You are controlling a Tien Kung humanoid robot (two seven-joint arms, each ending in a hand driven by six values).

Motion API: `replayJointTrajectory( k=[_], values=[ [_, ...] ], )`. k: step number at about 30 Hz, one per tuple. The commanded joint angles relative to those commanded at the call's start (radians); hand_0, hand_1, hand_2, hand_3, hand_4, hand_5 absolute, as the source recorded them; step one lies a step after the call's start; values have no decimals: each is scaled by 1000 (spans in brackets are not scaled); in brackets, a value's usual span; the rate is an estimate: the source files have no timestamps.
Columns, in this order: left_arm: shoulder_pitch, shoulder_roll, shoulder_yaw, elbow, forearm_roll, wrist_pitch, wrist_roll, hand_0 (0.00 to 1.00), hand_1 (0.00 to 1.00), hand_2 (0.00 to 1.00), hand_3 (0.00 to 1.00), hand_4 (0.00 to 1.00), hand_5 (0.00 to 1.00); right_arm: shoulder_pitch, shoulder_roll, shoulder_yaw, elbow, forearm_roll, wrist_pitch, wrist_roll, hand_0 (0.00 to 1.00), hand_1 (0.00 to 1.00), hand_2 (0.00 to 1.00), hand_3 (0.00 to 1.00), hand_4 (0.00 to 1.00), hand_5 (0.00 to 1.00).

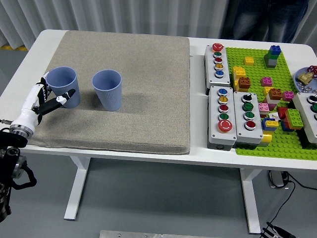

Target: Pick cup pour cup place

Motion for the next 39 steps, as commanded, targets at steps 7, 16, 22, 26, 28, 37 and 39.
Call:
replayJointTrajectory(
  k=[7,16,22,26,28,37,39],
  values=[
    [-10,-7,-4,13,7,7,-1,981,977,998,998,893,345,0,0,3,0,-2,2,0,758,683,709,613,174,306],
    [-28,-18,-2,32,14,30,-4,981,976,998,998,893,345,2,1,6,0,-4,2,-1,758,683,709,612,174,307],
    [-33,-23,2,39,19,30,-3,978,976,998,998,892,341,3,1,5,0,-4,2,-2,758,683,709,613,175,307],
    [-36,-26,2,41,19,31,-3,975,974,998,998,891,340,3,1,6,0,-4,2,-1,758,683,709,613,175,308],
    [-39,-27,2,42,19,32,-3,975,974,998,998,891,340,3,1,6,0,-4,2,-1,758,683,709,613,175,308],
    [-43,-35,9,42,19,76,-1,886,891,998,998,889,342,5,1,4,0,-3,1,-1,758,683,709,613,175,307],
    [-41,-35,9,41,21,77,0,886,891,998,998,889,342,5,1,4,0,-5,1,-2,758,683,709,613,175,307]
  ],
)
